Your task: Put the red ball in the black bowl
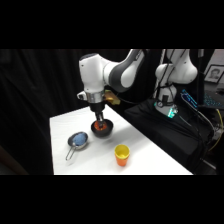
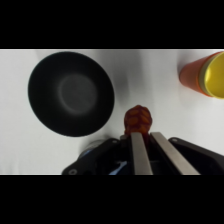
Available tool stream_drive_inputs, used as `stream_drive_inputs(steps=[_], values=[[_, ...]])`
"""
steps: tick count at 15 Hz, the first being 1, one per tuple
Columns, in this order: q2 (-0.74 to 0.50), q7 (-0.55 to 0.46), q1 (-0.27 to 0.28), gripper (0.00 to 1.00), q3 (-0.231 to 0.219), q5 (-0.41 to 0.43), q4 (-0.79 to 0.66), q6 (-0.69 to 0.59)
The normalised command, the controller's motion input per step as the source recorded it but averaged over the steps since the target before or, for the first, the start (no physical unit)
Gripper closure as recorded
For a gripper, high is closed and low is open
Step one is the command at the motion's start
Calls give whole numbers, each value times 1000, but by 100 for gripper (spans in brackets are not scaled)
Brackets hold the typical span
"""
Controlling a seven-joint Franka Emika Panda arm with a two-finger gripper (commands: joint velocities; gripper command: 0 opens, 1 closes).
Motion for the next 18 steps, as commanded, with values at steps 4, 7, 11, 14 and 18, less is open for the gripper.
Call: stream_drive_inputs(steps=[4, 7, 11, 14, 18], values=[[-230, -172, -169, 97, -65, 116, -261, 195], [-204, -196, -132, 97, -48, 176, -241, 188], [-159, -247, -102, 97, -4, 265, -207, 172], [-87, -222, -61, 98, 12, 233, -188, 240], [-2, -194, -42, 98, 12, 169, -145, 277]])
